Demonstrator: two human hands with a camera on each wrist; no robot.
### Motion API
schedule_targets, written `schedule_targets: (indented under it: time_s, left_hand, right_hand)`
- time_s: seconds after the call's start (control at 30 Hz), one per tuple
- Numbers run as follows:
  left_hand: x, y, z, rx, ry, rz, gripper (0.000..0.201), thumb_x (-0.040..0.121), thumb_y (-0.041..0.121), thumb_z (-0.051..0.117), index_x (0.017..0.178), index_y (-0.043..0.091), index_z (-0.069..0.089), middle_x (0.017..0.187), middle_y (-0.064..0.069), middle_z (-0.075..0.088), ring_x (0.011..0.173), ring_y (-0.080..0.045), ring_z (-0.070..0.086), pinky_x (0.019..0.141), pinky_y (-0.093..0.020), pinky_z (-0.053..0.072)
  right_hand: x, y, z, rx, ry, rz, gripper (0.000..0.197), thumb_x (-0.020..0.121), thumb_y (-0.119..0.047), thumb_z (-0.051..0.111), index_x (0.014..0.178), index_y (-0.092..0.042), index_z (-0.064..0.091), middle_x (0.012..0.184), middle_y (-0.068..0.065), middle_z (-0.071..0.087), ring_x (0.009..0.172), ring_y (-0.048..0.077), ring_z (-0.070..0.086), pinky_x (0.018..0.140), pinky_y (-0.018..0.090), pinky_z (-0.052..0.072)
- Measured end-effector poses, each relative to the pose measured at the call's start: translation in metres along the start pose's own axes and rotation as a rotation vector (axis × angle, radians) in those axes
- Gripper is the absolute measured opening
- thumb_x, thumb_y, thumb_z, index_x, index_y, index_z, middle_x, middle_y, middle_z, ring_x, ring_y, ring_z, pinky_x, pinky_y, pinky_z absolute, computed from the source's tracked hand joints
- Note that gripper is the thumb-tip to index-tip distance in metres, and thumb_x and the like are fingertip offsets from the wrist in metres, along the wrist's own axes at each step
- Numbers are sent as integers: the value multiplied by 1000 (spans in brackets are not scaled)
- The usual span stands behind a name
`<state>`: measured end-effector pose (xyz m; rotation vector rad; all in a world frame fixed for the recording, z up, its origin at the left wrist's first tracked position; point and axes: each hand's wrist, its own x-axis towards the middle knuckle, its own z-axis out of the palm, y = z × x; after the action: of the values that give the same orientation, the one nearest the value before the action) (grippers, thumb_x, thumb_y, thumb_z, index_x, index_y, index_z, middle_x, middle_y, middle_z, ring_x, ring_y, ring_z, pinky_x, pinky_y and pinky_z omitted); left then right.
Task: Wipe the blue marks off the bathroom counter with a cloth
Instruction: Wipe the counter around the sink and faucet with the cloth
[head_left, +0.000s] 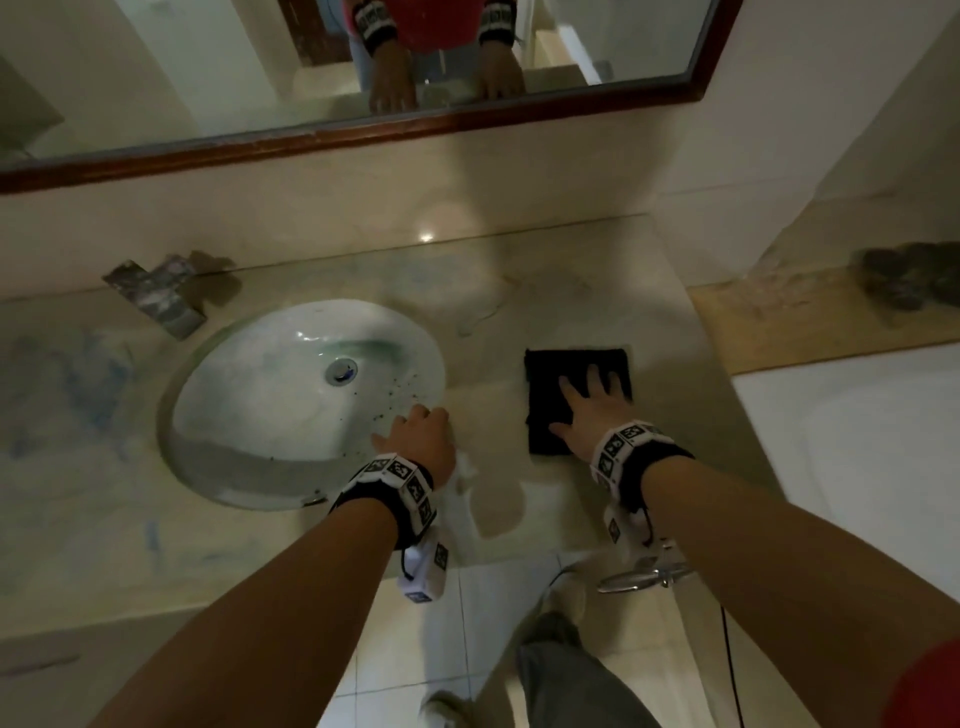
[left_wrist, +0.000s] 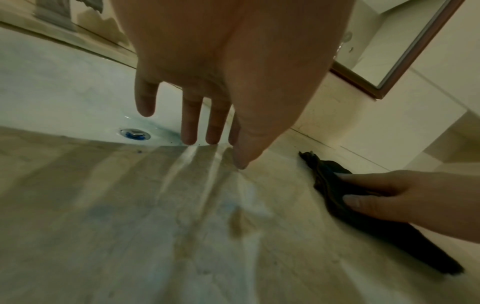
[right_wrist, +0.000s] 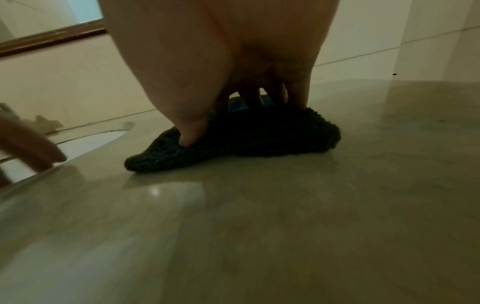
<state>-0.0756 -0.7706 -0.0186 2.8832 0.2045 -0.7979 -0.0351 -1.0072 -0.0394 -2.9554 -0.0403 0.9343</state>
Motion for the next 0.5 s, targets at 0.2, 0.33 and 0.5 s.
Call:
schedule_targets:
  time_s: [0.2, 0.33, 0.5]
  left_hand:
    - [15, 0, 1, -93, 59, -27, 23, 92, 21, 45, 113, 24, 54, 114, -1, 53, 107, -27, 55, 100, -55, 37]
    - [19, 0, 2, -97, 119, -32, 21, 94, 21, 44, 110, 24, 56, 108, 0, 56, 99, -25, 58, 94, -48, 44]
    - [22, -5, -1, -113, 108, 14, 21, 94, 25, 44, 109, 24, 58, 102, 0, 57, 93, -26, 61, 92, -50, 46]
  right_hand:
    - [53, 11, -31, 6, 38, 49, 78, 94, -65, 35, 155, -33, -3, 163, 8, -11, 147, 41, -2, 119, 52, 17]
    - [79, -2, -44, -26, 66, 41, 78, 94, -64, 35, 155, -32, -2, 163, 10, -8, 147, 43, 1, 118, 54, 17]
    - [86, -24, -46, -38, 98, -21, 72, 97, -56, 36, 155, -32, 0, 163, 10, -8, 147, 41, 0, 119, 52, 14]
